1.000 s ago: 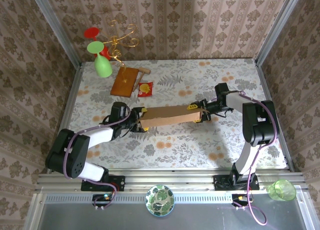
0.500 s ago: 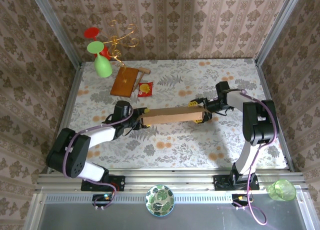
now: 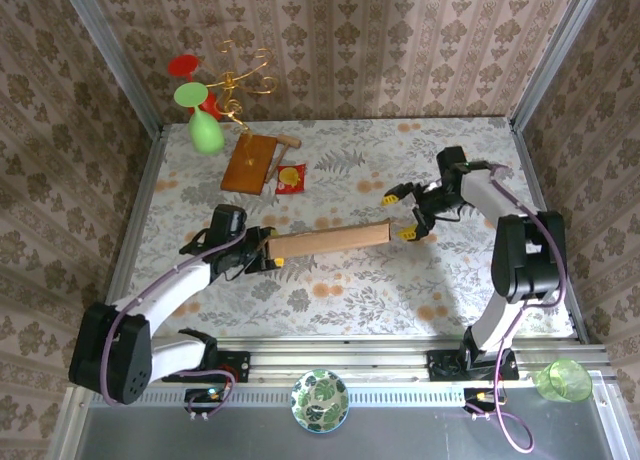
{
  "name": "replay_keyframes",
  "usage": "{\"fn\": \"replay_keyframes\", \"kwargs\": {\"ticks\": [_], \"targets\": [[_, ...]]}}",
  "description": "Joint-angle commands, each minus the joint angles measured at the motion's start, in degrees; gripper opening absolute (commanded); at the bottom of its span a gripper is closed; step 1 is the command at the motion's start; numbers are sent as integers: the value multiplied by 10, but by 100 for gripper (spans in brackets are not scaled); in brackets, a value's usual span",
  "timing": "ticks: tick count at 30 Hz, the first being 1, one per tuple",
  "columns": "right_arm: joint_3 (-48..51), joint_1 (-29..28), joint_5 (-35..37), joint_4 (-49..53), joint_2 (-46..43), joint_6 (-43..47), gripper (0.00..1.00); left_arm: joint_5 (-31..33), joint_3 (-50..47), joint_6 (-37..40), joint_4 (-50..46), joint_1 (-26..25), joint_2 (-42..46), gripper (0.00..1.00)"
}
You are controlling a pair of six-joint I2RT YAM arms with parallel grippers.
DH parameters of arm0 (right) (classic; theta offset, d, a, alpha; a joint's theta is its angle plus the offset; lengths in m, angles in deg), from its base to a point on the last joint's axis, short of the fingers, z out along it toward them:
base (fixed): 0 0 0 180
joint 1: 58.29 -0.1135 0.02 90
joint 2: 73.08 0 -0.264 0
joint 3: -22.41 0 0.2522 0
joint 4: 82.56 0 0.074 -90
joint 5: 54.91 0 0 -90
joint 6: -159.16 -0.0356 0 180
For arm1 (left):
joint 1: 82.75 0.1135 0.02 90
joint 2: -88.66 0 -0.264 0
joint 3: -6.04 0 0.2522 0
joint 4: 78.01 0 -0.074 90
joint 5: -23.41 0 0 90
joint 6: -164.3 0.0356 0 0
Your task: Fold the paper box
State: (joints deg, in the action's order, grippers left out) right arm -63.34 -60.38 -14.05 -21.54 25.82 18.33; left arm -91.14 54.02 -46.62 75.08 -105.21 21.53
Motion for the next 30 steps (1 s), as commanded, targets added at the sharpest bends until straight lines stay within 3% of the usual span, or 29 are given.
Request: {"fn": "replay_keyframes", "kwargs": {"ticks": [1,8,10,15,20,25,30], "targets": [[-14,12,65,36,-44,37,82,13,33,-18,-154,16,8,26],[17,-7,219,47,-180,12,74,66,50,-67,-221,27,22,24],[43,-46,249,33,-230,-25,72,98,43,-86,-205,27,27,24],[171,-196,335,-144,-345,-239,61,132,12,-133,-123,30,13,24],[187,-213,319,-170,-326,-271,61,137,9,-153,-83,40,-21,24],[219,-234,326,-281,-291,-338,63,123,5,-153,-56,48,-56,25],[179,-232,351,-333,-227,-334,64,111,13,-145,-61,57,-68,28]]}}
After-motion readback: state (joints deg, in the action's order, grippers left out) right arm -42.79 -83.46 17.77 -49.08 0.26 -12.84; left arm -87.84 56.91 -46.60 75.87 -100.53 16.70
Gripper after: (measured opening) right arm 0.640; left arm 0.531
